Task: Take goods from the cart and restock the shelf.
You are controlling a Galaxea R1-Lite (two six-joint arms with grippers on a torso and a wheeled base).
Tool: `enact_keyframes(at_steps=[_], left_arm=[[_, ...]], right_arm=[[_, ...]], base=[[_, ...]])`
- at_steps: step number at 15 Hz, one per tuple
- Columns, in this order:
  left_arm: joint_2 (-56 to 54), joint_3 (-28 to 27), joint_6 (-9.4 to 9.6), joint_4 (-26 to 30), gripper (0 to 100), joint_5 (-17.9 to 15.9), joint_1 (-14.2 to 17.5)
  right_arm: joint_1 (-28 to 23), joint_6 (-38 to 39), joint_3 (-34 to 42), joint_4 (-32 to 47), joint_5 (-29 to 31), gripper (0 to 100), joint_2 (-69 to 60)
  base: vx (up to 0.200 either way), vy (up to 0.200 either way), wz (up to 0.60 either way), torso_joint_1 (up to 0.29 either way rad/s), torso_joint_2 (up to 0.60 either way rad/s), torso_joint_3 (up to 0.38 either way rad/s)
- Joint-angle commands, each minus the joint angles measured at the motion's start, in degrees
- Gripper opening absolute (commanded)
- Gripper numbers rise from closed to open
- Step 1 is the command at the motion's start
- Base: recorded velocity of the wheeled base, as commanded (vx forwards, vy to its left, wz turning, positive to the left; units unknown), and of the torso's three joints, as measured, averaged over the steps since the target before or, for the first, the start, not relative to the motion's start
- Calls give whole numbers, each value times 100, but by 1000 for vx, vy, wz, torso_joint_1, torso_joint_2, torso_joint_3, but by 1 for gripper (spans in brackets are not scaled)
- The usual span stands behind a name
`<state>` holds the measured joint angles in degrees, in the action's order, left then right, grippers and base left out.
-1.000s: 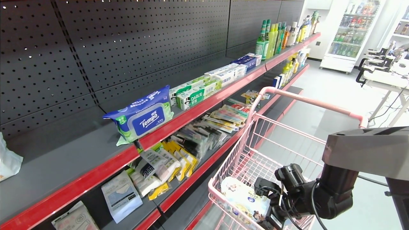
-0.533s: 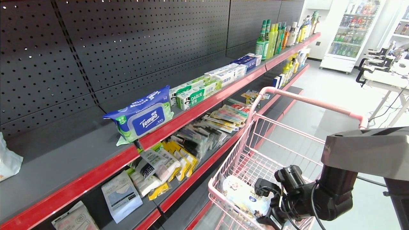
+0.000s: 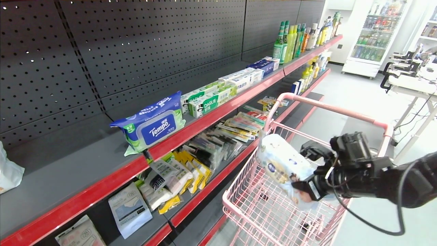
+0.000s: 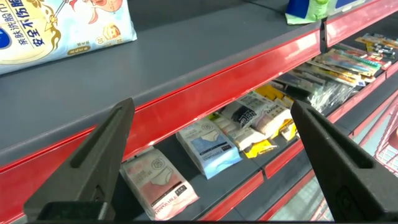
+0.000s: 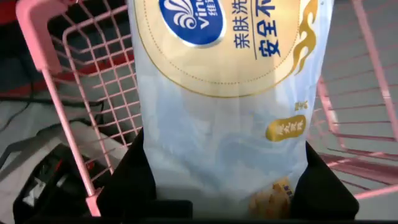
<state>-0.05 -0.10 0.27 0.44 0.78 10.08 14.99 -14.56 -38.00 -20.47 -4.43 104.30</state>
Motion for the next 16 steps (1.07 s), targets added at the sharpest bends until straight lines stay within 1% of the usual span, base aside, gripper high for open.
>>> enact_keyframes(at_steps=[1, 3, 4, 5, 6, 9, 11, 14, 16], left_arm=[[5, 1, 0, 0, 100, 1, 3], [5, 1, 0, 0, 100, 1, 3], [5, 1, 0, 0, 100, 1, 3], [5, 1, 0, 0, 100, 1, 11], [5, 1, 0, 0, 100, 1, 11], [5, 1, 0, 0, 100, 1, 3], [5, 1, 0, 0, 100, 1, 3], [5, 1, 0, 0, 100, 1, 11], [5, 1, 0, 0, 100, 1, 3]], right_arm=[[-436, 190, -595, 975, 434, 0, -2002], [-963, 225, -542, 1247, 671, 0, -2907], [-1394, 225, -507, 1730, 653, 0, -3540], [-1825, 225, -560, 2513, 548, 0, -4498], [-1965, 216, -516, 2873, 522, 0, -4963], [-2123, 199, -331, 3251, 557, 0, -5790], [-2150, 190, 3, 3383, 601, 0, -6422], [-2115, 208, 108, 3506, 504, 0, -6712], [-2106, 208, 231, 3506, 486, 0, -6800]], base=[[0, 0, 0, 0, 0, 0], [0, 0, 0, 0, 0, 0], [0, 0, 0, 0, 0, 0], [0, 0, 0, 0, 0, 0], [0, 0, 0, 0, 0, 0], [0, 0, 0, 0, 0, 0], [0, 0, 0, 0, 0, 0], [0, 0, 0, 0, 0, 0], [0, 0, 0, 117, -283, -168]])
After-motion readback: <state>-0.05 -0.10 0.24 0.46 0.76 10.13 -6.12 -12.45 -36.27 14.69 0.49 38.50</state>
